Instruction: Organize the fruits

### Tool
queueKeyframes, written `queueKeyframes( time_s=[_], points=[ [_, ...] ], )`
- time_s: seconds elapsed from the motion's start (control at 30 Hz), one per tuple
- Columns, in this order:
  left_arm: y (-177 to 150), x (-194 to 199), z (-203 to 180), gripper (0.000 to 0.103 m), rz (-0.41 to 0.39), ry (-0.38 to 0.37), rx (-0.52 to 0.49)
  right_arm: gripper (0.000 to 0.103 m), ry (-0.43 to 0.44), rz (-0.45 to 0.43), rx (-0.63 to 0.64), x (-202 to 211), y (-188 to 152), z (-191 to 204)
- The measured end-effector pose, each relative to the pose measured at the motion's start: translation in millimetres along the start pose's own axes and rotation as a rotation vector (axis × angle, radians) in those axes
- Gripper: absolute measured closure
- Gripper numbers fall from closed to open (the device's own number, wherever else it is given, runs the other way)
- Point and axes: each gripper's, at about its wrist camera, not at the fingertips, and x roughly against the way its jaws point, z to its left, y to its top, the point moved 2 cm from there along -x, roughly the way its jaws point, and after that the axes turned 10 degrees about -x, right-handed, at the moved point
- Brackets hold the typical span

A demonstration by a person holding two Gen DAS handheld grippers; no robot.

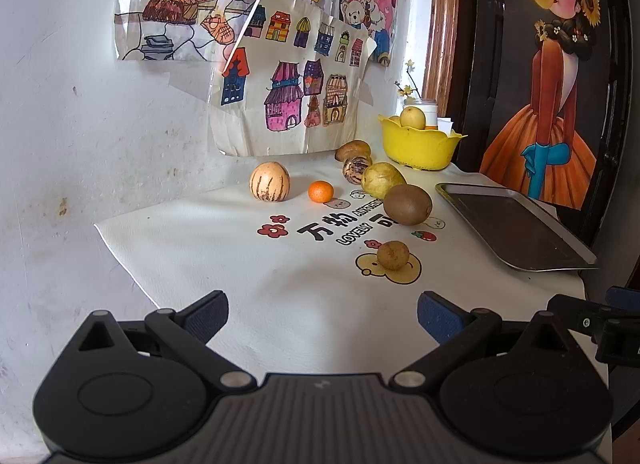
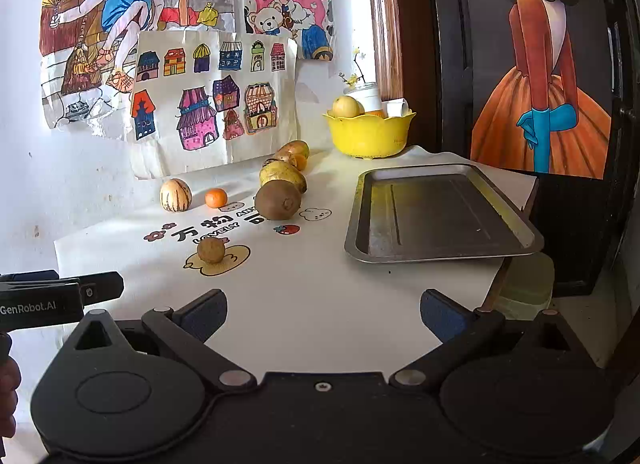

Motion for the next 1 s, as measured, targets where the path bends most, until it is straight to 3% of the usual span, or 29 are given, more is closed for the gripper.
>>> queueKeyframes(
  time_s=[0.67,1.0],
  points=[
    [3,-5,0,0.0,0.031,0.004,-0.005,0.0,0.015,0.027,0.018,-3,-1,1],
    [22,-28,3,0.0,0.06,-0.019,-0.057,0.0,0.093,0.071,0.079,-23,38,-8]
  ],
)
